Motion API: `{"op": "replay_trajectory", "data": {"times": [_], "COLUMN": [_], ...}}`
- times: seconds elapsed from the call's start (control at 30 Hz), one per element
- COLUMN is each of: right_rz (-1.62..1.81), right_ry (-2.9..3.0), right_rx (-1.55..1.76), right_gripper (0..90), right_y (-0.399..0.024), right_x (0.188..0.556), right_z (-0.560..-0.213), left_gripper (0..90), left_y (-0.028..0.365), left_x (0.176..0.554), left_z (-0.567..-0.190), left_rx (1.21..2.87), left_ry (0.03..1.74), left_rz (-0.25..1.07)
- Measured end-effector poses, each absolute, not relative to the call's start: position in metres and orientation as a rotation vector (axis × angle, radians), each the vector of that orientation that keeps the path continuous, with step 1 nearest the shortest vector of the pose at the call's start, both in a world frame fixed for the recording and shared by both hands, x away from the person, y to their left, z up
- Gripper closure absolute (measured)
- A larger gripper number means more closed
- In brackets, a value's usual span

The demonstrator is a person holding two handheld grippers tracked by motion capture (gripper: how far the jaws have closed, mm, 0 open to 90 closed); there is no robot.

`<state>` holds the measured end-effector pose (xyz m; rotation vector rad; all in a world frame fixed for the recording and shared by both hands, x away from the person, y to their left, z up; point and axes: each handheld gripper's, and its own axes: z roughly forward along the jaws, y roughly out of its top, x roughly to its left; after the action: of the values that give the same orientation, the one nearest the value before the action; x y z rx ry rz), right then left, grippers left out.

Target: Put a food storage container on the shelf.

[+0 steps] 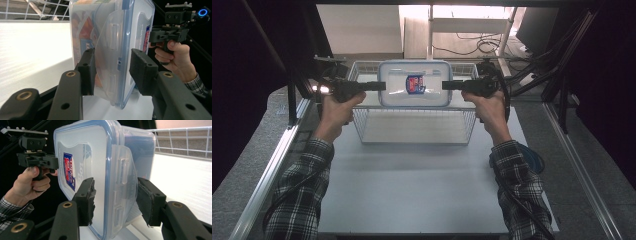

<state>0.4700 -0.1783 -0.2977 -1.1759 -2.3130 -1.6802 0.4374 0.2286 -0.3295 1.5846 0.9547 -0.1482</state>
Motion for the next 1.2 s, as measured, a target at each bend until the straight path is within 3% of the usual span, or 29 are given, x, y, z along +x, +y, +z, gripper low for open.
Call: {"op": "replay_trajectory", "data": {"times": [0.4, 0.97, 1.2], "right_rz": [-1.646, -1.607, -1.588], "right_ry": [-2.3, -2.415, -2.395], "right_rx": [-1.226, -1.259, -1.27], "right_gripper": [49.0, 42.0, 38.0], "right_y": [-0.176, -0.168, -0.168], "right_x": [0.476, 0.475, 0.478], "right_z": [-0.301, -0.301, -0.306], "left_gripper": [56.2, 48.0, 52.2], "left_y": [0.228, 0.22, 0.219], "left_x": [0.444, 0.445, 0.446], "left_z": [-0.334, -0.334, -0.334], "left_rx": [1.574, 1.651, 1.681], "left_ry": [0.981, 1.032, 1.04], "left_rz": [-0.153, -0.066, -0.039]}}
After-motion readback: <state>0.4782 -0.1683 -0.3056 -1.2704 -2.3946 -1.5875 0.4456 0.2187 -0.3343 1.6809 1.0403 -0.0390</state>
